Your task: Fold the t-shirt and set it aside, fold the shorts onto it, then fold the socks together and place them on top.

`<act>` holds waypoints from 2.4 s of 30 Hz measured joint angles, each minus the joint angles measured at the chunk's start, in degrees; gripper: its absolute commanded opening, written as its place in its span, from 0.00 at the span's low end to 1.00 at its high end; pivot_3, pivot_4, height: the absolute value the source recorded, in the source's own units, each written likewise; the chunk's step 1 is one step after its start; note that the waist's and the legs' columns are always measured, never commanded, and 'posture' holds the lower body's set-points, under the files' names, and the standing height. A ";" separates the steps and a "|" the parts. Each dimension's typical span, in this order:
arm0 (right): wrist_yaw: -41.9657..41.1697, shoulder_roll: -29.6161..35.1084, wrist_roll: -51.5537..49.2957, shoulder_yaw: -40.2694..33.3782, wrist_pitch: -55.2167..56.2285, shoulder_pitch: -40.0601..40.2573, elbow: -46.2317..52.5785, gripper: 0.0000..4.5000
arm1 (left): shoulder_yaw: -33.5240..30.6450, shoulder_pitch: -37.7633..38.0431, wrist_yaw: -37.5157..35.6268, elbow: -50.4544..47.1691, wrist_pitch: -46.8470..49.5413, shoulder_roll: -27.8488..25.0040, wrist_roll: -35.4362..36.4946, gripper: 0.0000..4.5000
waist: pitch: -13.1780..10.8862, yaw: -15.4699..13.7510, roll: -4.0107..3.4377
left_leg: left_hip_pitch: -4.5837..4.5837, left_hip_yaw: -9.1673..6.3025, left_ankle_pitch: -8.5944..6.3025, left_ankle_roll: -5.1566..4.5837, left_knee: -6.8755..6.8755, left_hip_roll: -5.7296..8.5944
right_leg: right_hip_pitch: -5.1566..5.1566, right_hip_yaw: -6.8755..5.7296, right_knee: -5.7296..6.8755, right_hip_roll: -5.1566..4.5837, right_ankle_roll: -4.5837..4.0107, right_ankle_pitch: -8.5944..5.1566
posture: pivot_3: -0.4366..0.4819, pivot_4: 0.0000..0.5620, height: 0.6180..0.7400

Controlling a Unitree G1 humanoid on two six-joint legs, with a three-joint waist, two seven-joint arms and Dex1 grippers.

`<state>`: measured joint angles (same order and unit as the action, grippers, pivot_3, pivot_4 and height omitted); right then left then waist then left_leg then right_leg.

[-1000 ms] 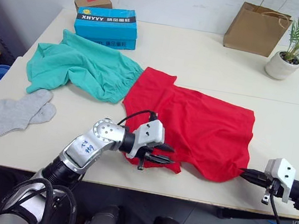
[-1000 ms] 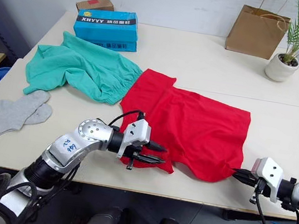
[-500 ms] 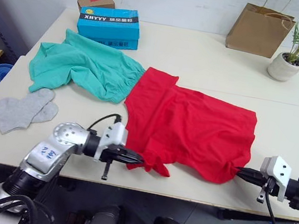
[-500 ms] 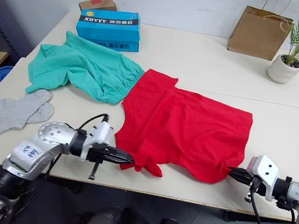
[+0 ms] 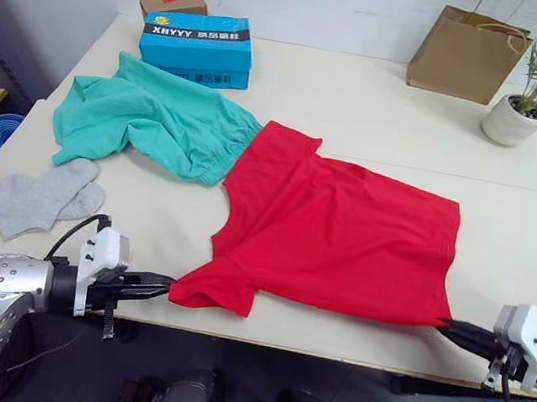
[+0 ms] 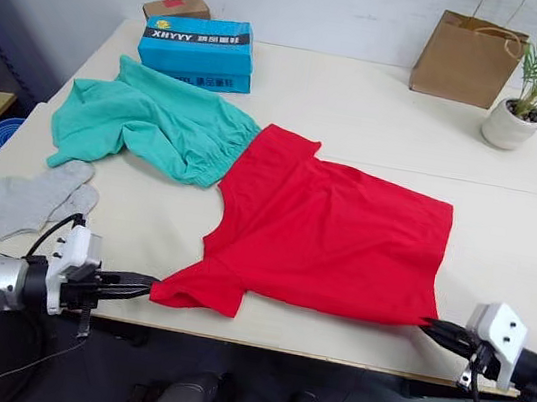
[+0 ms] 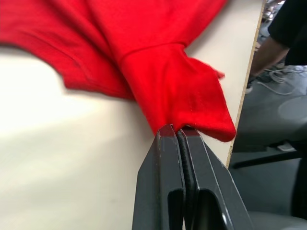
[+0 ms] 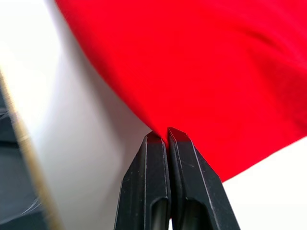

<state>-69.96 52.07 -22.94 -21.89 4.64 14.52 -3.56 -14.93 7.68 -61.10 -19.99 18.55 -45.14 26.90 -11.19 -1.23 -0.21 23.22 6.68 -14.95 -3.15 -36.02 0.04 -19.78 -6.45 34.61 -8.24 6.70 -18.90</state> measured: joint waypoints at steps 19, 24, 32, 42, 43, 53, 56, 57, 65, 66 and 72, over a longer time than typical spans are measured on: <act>-4.15 5.62 -3.42 -0.75 -17.90 2.39 9.25 0.00 | 6.10 -9.61 -3.57 0.58 2.34 -5.61 -0.59 0.19 | -0.01 -0.07 -0.02 | 0.09 0.21 0.00 0.16 0.35 0.01 | -0.40 0.12 0.02 0.01 -0.12 -0.07 | 0.48 0.27 1.00; -4.38 5.10 -2.20 -0.63 -15.81 1.89 7.24 0.00 | 9.26 -9.62 -7.06 1.80 -8.13 -6.25 -5.89 0.53 | -0.01 -0.13 -0.02 | 0.17 0.30 0.10 -0.08 0.37 0.00 | -0.60 0.00 0.24 0.15 -0.15 -0.08 | 0.48 0.27 1.00; -4.25 2.78 -0.80 1.19 -13.24 0.77 5.23 0.00 | 9.88 -13.26 -6.75 21.94 -46.44 -3.68 -18.62 0.59 | -0.01 -0.03 -0.01 | 0.20 0.56 -0.10 -0.11 0.05 -0.04 | -0.60 -0.07 0.22 -0.15 -0.13 -0.08 | 0.48 0.27 1.00; -4.15 2.65 -0.57 1.38 -12.16 -0.71 4.18 0.00 | 13.76 -16.58 -3.10 29.51 -62.00 -2.83 -22.17 0.59 | -0.01 0.01 -0.01 | 0.19 0.55 -0.10 0.01 0.03 -0.03 | -0.75 -0.24 0.58 -0.20 -0.03 -0.02 | 0.48 0.27 1.00; -4.11 2.62 -0.57 1.38 -12.21 -0.73 4.18 0.00 | 14.16 -16.61 -2.78 29.87 -62.58 -2.83 -22.24 0.59 | -0.01 0.02 -0.01 | 0.19 0.55 -0.10 -0.01 -0.02 -0.02 | -0.73 -0.26 0.60 -0.20 -0.02 -0.02 | 0.48 0.27 1.00; -2.88 1.73 -0.55 3.14 -13.46 -1.94 4.32 0.00 | 19.70 -13.87 0.01 25.47 -64.88 0.21 -22.24 0.59 | -0.01 0.04 -0.01 | 0.17 0.55 -0.09 -0.03 -0.11 -0.02 | -0.73 -0.21 0.76 -0.22 0.01 0.00 | 0.48 0.27 1.00; -2.57 1.72 -0.54 3.16 -13.55 -1.89 4.34 0.00 | 20.65 -13.02 0.67 24.94 -64.89 0.20 -22.24 0.50 | -0.01 0.04 -0.01 | 0.16 0.55 -0.08 -0.03 -0.14 -0.03 | -0.72 -0.22 0.77 -0.22 0.01 0.00 | 0.48 0.27 1.00; -2.44 1.68 -0.54 3.17 -13.58 -1.88 4.36 0.00 | 20.69 -13.00 0.81 24.93 -64.89 0.19 -22.22 0.46 | -0.01 0.04 -0.01 | 0.17 0.55 -0.08 -0.03 -0.14 -0.02 | -0.71 -0.21 0.77 -0.22 0.01 0.00 | 0.48 0.27 1.00; -2.05 1.33 -0.62 3.53 -13.41 -2.29 4.49 0.00 | 22.29 -11.15 0.50 20.50 -56.90 -0.62 -17.40 0.01 | -0.01 0.05 -0.01 | 0.16 0.52 -0.08 -0.04 -0.14 -0.03 | -0.71 -0.22 0.79 -0.22 0.01 0.00 | 0.48 0.27 1.00; -2.01 0.86 -0.98 3.52 -13.34 -2.75 4.49 0.00 | 22.28 -10.26 0.30 19.13 -53.28 -1.01 -15.39 0.01 | -0.01 0.08 -0.01 | 0.16 0.52 -0.07 -0.03 -0.14 -0.03 | -0.71 -0.23 0.80 -0.21 0.01 0.00 | 0.48 0.27 1.00; -4.06 0.69 -2.92 1.43 -13.45 -0.01 5.84 0.00 | 17.69 -0.55 1.89 6.29 -24.64 -5.68 3.02 0.01 | -0.02 0.88 0.01 | 0.13 0.42 -0.04 -0.07 -0.13 -0.05 | -0.64 -0.24 0.85 -0.21 0.01 -0.02 | 0.48 0.27 1.00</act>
<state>-74.02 52.76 -25.86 -20.46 -8.81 14.51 2.28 2.76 7.12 -59.21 -13.70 -6.09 -50.82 29.93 -11.22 -0.36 -0.20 23.35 7.10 -15.00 -3.22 -36.15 -0.01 -20.42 -6.68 35.46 -8.45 6.71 -18.93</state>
